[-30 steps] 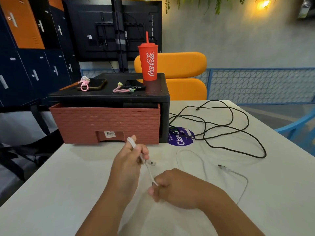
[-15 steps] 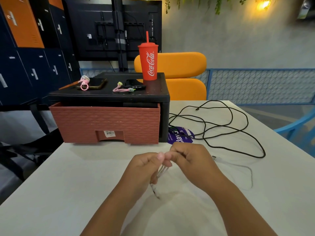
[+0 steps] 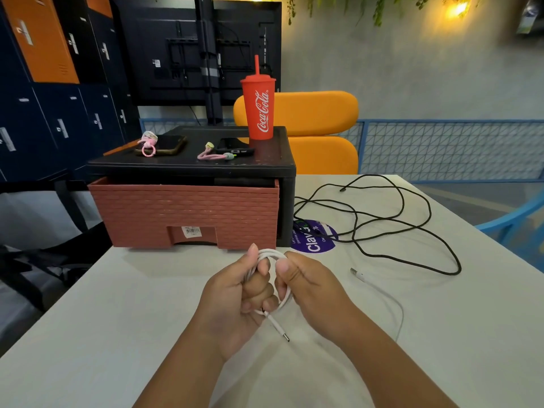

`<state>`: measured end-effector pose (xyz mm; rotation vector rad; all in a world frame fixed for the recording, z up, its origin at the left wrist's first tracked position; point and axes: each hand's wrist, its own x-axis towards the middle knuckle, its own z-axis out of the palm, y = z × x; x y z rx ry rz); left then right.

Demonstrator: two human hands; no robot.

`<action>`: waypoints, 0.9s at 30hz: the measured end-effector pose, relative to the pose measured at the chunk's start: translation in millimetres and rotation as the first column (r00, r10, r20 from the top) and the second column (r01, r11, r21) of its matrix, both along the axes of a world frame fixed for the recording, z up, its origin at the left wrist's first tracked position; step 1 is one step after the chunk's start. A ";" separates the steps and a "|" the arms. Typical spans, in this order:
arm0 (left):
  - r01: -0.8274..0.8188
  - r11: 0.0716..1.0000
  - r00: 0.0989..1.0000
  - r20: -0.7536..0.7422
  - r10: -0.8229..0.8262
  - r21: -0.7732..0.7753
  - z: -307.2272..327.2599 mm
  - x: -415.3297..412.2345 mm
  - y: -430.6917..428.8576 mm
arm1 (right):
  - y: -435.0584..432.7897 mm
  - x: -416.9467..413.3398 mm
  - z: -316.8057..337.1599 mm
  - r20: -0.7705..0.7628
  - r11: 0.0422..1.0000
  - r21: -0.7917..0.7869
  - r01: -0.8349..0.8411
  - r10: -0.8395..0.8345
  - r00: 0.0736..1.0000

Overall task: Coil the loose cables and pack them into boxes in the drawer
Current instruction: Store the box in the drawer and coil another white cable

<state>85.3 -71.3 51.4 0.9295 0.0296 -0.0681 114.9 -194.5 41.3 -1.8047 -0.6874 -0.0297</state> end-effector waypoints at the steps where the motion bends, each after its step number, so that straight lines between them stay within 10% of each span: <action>1: 0.007 1.000 1.000 -0.007 -0.007 0.002 -0.7 0.6 -0.7 | 0.5 0.2 -0.6 0.014 1.000 -0.004 0.027 -0.027 1.000; 13: 0.051 0.832 0.998 -0.054 -0.026 0.552 -11.1 1.1 -8.0 | -10.0 7.3 -0.7 0.196 0.926 -0.038 0.376 -0.362 0.911; 21: -0.227 0.503 0.972 0.165 0.166 0.834 -13.5 5.4 5.0 | -27.3 19.3 -2.0 0.388 0.825 -0.190 0.532 -0.435 0.813; 27: -0.538 0.347 0.813 0.364 0.454 0.768 -9.1 3.7 8.7 | -14.5 10.5 1.3 0.055 0.959 -0.089 0.271 -0.267 0.962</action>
